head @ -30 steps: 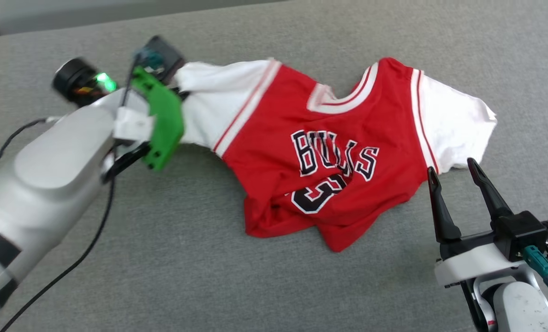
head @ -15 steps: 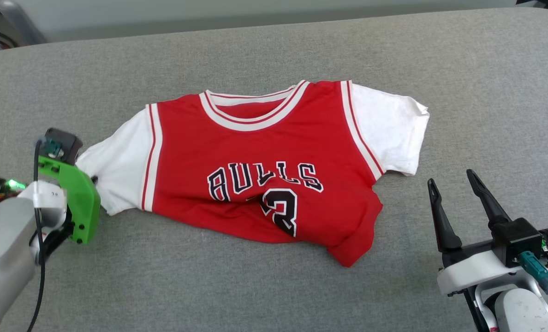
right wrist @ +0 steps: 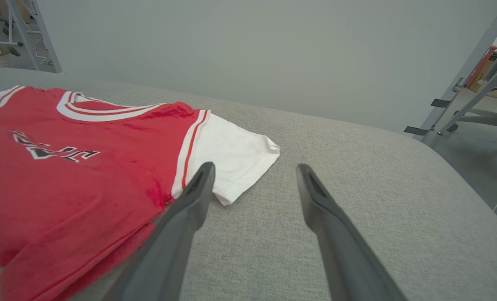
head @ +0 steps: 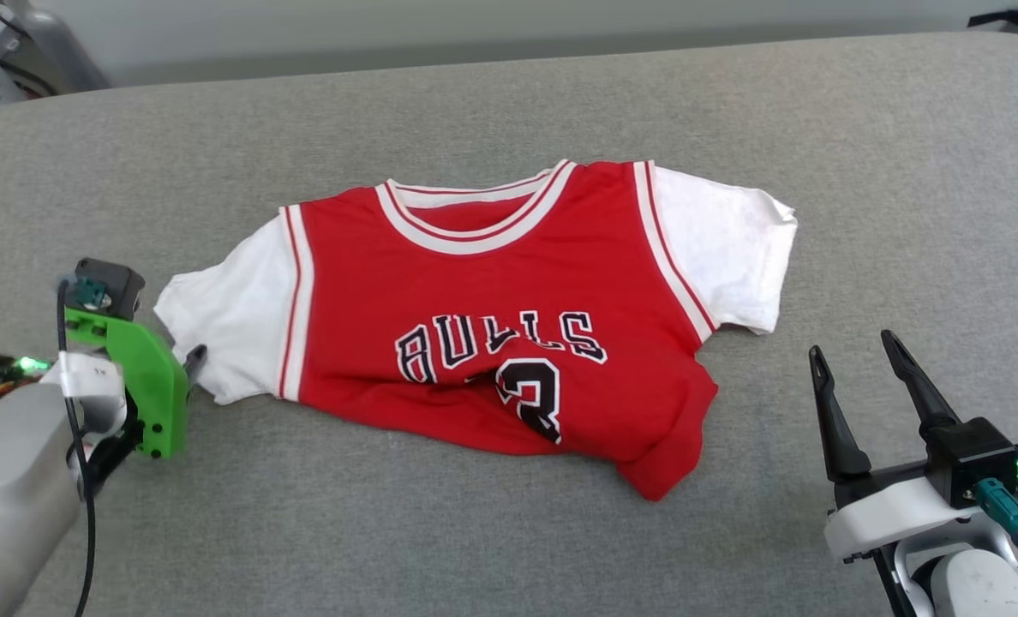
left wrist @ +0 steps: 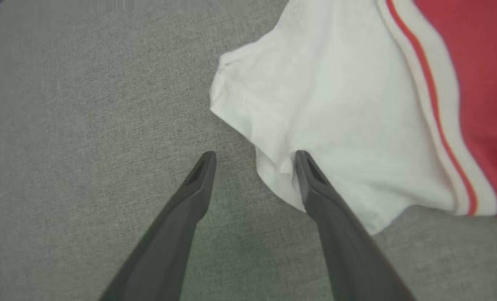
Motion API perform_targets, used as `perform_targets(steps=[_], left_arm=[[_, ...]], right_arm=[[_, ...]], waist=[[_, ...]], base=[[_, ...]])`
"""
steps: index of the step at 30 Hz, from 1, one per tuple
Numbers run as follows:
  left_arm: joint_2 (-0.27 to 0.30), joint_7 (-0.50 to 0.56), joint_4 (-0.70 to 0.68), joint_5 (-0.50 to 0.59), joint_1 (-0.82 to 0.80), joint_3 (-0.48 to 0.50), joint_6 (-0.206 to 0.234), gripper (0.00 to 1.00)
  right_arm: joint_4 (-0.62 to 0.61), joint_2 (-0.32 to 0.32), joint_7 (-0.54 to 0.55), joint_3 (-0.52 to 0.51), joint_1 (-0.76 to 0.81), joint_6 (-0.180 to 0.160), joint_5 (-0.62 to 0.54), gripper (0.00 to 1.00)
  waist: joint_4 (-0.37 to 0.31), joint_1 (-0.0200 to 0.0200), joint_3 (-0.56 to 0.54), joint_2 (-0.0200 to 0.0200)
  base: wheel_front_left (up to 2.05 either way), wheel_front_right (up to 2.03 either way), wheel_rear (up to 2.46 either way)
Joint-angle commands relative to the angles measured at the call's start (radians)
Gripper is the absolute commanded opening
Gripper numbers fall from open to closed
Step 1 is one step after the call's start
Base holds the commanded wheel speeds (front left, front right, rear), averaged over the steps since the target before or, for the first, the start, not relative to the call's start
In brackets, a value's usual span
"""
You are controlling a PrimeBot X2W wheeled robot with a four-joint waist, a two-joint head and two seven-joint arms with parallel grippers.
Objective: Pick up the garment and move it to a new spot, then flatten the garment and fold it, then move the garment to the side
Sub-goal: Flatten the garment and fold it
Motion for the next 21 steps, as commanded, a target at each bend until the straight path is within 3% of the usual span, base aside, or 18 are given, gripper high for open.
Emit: perform_targets(steps=[1,8,15,21], left_arm=[[0.001,-0.004,-0.005,0.01,-0.033,0.006,-0.011,1.0],[0.06,0.106,-0.087,0.017,-0.201,0.019,-0.043,1.0],[0.068,0.358,-0.142,-0.076,-0.321,0.026,-0.058,1.0],[0.08,0.504,-0.125,-0.086,-0.363,-0.017,-0.062,1.0]], right_arm=[[-0.004,-0.003,-0.009,-0.002,0.014,-0.001,-0.007,1.0],[-0.011,0.0,-0.009,0.002,0.02,-0.001,-0.009,1.0],[-0.025,-0.006,-0.009,0.014,-0.005,-0.001,-0.009,1.0],[-0.029,-0.011,-0.009,0.025,-0.034,-0.001,-0.01,1.0]], waist=[[0.02,0.0001,-0.015,0.0],[0.036,0.0001,-0.013,0.0],[0.023,0.0001,0.032,0.0],[-0.001,0.0001,0.085,0.0]], base=[[0.0,0.0,0.0],[0.0,0.0,0.0],[0.0,0.0,0.0],[0.0,0.0,0.0]])
